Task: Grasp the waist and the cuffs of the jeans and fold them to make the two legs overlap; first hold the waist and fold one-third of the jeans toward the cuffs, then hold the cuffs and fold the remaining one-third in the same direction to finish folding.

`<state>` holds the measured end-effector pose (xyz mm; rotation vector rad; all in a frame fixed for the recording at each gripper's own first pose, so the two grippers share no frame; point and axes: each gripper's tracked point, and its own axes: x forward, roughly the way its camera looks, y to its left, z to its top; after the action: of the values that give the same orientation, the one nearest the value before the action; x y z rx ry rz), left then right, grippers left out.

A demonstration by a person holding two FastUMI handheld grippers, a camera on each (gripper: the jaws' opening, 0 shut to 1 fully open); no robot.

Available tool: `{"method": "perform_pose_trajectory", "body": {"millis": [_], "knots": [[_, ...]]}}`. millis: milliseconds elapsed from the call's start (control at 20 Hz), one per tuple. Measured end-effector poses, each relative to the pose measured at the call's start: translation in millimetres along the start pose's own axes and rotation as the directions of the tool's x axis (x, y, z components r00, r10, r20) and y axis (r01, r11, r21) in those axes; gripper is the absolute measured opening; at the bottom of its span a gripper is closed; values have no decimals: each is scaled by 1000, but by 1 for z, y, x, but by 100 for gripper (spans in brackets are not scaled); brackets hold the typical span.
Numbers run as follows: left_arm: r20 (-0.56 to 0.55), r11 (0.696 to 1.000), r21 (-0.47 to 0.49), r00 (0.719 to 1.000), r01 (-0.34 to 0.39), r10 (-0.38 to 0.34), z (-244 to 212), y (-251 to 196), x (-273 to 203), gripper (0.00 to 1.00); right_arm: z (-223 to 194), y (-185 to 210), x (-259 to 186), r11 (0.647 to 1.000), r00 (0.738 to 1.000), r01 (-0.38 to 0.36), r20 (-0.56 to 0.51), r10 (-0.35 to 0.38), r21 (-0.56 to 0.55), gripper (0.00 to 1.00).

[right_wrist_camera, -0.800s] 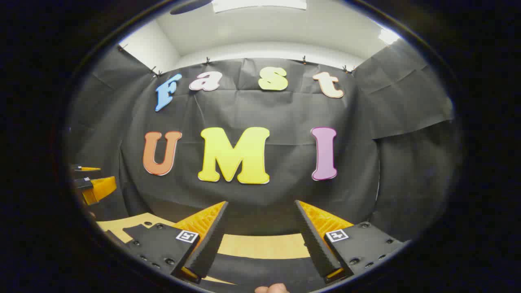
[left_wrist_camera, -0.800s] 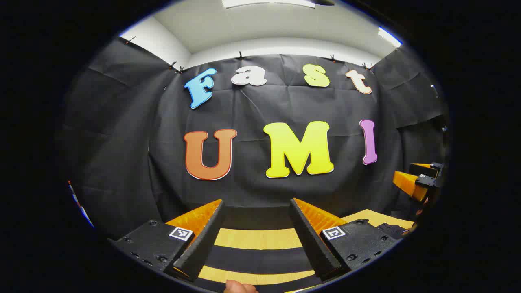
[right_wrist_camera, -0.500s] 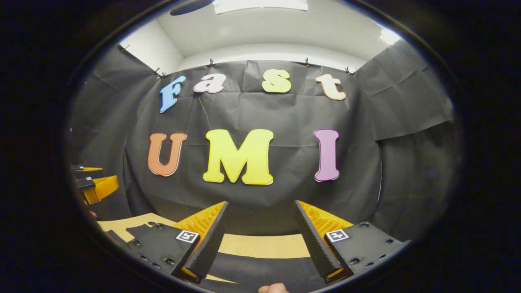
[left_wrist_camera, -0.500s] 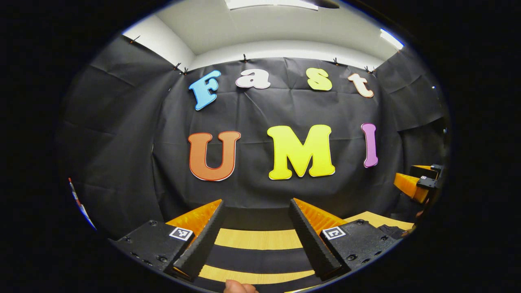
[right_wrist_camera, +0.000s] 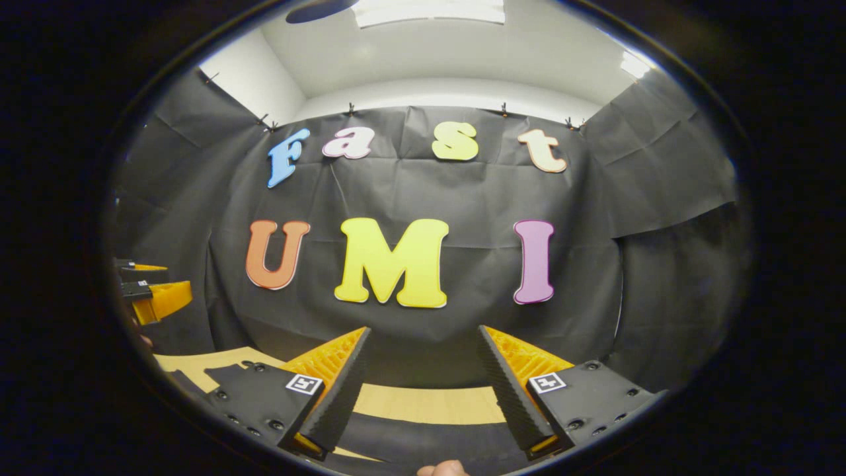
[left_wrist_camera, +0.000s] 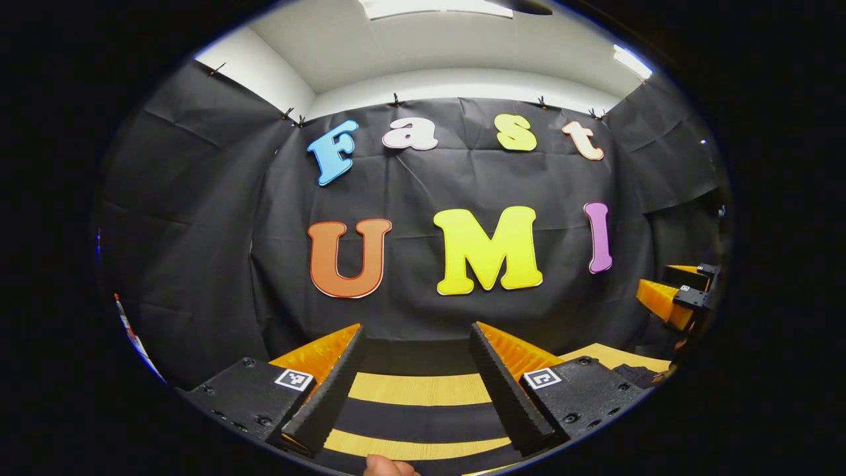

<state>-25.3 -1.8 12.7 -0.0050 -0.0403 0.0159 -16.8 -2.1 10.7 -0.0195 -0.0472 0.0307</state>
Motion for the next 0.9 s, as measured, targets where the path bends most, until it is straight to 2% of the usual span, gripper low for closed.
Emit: {"method": "perform_pose_trajectory", "body": {"millis": [300,500,750,800,900], "knots": [[8,999,-30,999,37,-37,7,-3,-1,99,-1,2,4,1000,1000,-25,0,25,-5,94],[5,999,-40,1000,-10,10,8,15,-4,99,-1,1,8,999,999,-32,0,32,1,94],[-92,1000,-7,996,-17,17,-17,33,-18,99,-4,-4,11,999,999,-38,-5,38,9,94],[-123,1000,-8,992,-23,22,-25,41,-22,99,-3,-6,11,999,999,-40,-5,40,12,97],[-194,997,-26,979,-72,66,-45,73,-31,99,-3,-10,12,999,999,-38,-6,38,17,97]]}}
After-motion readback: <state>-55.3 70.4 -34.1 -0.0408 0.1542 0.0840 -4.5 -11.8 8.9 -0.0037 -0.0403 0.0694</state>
